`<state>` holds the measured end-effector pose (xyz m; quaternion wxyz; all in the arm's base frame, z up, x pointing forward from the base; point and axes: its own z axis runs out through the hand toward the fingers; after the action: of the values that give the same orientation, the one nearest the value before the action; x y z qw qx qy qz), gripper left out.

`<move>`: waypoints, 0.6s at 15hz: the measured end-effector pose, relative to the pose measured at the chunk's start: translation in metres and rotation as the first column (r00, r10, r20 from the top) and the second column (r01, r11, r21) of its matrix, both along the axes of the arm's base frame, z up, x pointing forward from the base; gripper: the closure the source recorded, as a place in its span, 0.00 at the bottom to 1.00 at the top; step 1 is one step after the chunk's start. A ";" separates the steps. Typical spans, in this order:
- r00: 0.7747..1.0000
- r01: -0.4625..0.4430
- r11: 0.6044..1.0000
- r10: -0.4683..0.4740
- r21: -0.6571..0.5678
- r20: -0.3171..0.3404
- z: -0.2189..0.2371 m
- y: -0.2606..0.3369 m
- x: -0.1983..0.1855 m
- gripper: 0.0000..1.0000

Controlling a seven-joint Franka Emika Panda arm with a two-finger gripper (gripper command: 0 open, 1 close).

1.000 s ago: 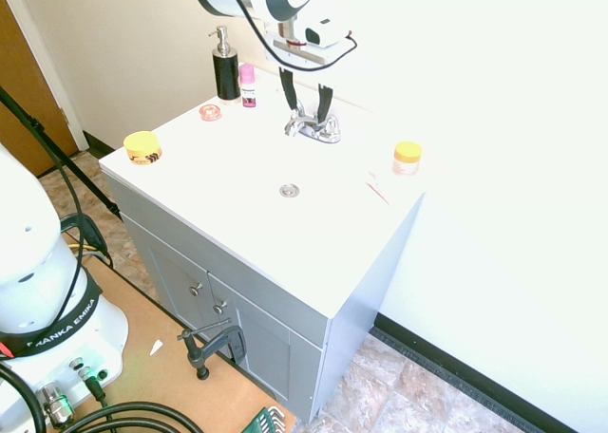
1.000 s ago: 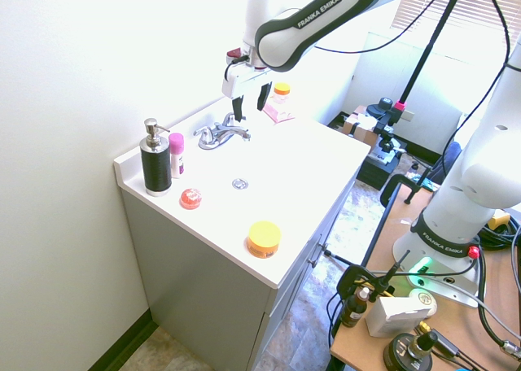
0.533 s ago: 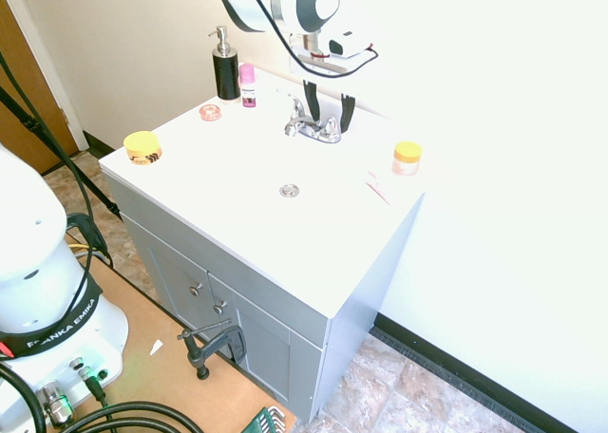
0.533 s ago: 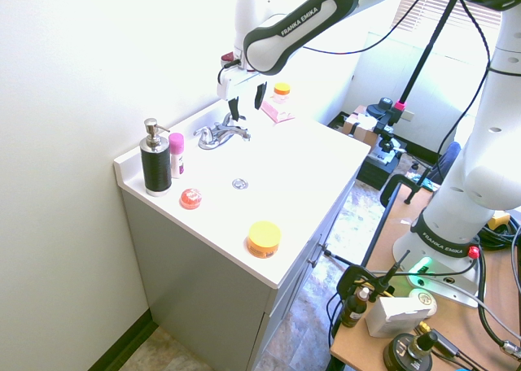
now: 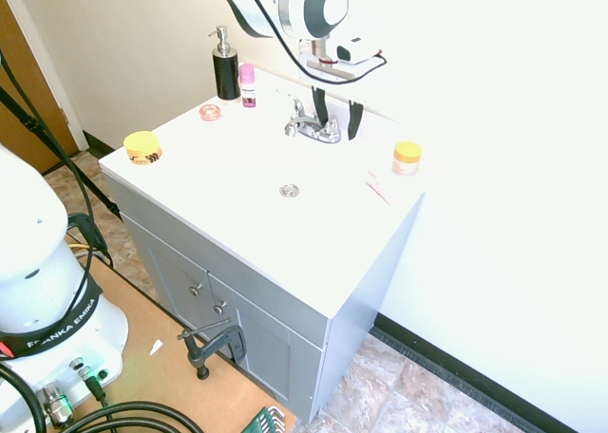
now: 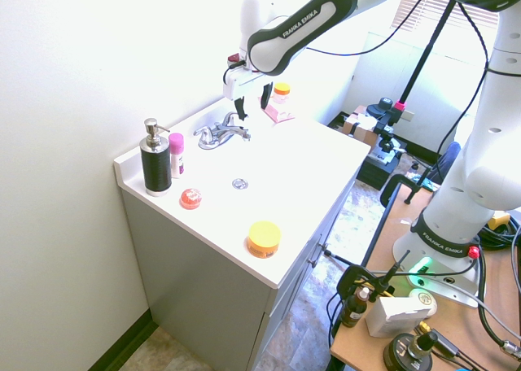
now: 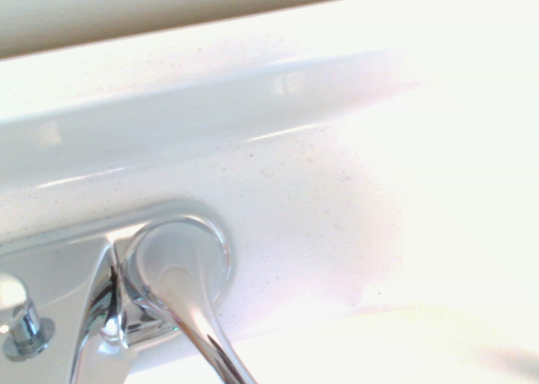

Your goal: Turn off the cold water

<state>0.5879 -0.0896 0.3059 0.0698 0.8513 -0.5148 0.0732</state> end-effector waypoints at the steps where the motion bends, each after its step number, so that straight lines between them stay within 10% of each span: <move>1: 1.000 0.004 1.000 -0.004 -0.002 0.001 0.000 -0.003 0.001 0.00; 9: 1.000 0.021 0.999 -0.021 -0.031 0.001 0.005 -0.013 0.019 0.00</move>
<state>0.6073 -0.1024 0.3108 0.0835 0.8447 -0.5225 0.0808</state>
